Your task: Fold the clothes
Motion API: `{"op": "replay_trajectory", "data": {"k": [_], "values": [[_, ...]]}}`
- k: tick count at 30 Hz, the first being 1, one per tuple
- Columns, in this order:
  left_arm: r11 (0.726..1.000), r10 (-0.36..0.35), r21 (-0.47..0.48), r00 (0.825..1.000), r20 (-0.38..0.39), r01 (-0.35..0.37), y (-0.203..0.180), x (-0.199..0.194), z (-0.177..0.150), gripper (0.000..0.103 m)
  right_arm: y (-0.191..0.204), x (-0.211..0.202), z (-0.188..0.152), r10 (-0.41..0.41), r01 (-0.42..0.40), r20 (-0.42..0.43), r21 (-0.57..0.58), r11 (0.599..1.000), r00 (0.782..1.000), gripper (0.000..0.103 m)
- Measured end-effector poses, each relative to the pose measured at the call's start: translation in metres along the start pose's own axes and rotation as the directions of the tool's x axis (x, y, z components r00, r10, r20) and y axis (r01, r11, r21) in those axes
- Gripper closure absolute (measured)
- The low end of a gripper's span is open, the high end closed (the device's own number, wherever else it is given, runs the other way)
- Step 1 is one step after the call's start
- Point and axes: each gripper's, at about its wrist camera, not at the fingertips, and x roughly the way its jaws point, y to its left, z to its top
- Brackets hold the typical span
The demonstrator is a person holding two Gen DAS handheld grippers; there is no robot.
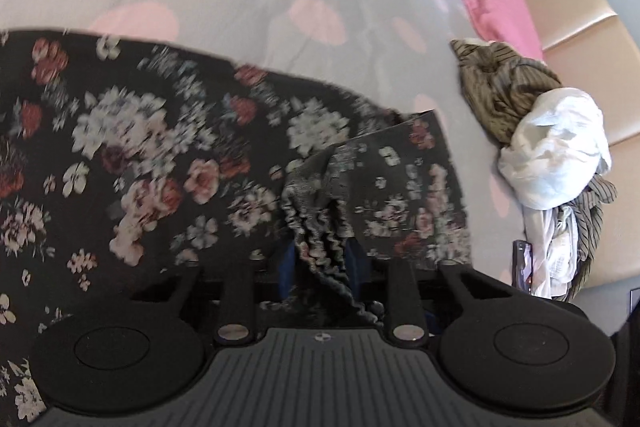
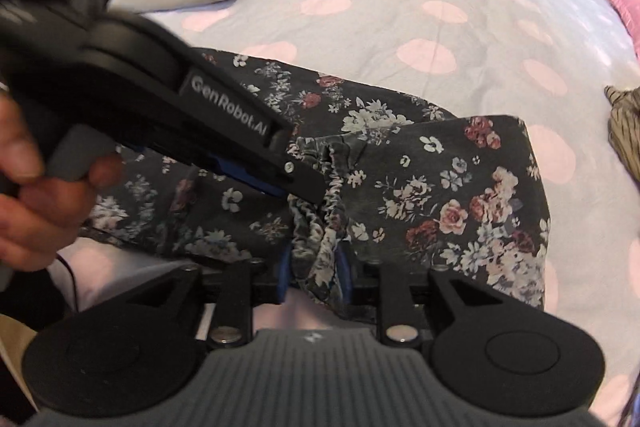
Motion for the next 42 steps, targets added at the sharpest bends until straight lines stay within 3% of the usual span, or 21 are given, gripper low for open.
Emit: {"op": "replay_trajectory", "data": {"k": [7, 11, 16, 22, 30, 33, 36, 40, 42], "values": [[0.998, 0.051, 0.024, 0.999, -0.011, -0.05, 0.005, 0.004, -0.005, 0.082, -0.015, -0.016, -0.005, 0.059, -0.066, 0.071, 0.099, 0.993, 0.996, 0.071], [0.998, 0.06, 0.027, 0.998, -0.014, -0.06, 0.006, 0.007, -0.006, 0.082, -0.01, -0.004, 0.0, 0.001, -0.005, 0.051, 0.077, 0.997, 0.999, 0.072], [0.998, 0.058, 0.03, 0.998, -0.008, -0.057, 0.004, 0.008, -0.004, 0.082, -0.007, 0.015, 0.0, 0.0, 0.0, -0.002, 0.04, 0.999, 1.0, 0.072], [0.998, 0.059, 0.026, 0.998, -0.018, -0.058, 0.006, 0.009, -0.004, 0.082, -0.008, 0.02, -0.003, -0.026, 0.026, 0.0, 0.03, 0.999, 1.0, 0.088], [0.999, 0.054, 0.006, 0.998, -0.013, -0.054, 0.009, 0.006, -0.005, 0.082, -0.008, 0.002, 0.002, 0.052, -0.057, 0.06, 0.084, 0.995, 0.997, 0.089], [0.999, 0.051, -0.006, 0.999, -0.002, -0.051, 0.011, 0.003, -0.005, 0.082, -0.008, 0.012, -0.002, 0.041, -0.042, 0.018, 0.079, 0.996, 0.999, 0.088], [0.999, 0.035, -0.011, 0.999, 0.011, -0.035, 0.01, -0.002, -0.004, 0.082, -0.007, 0.018, -0.002, 0.054, -0.053, -0.006, 0.086, 0.995, 0.999, 0.08], [1.0, 0.011, -0.018, 0.999, 0.03, -0.01, 0.009, -0.009, -0.002, 0.081, -0.005, 0.009, 0.0, 0.077, -0.077, 0.004, 0.073, 0.994, 0.997, 0.07], [1.0, 0.001, -0.026, 0.999, 0.041, 0.0, 0.009, -0.014, -0.002, 0.076, -0.006, 0.001, 0.0, 0.082, -0.083, 0.016, 0.074, 0.994, 0.996, 0.068]]}}
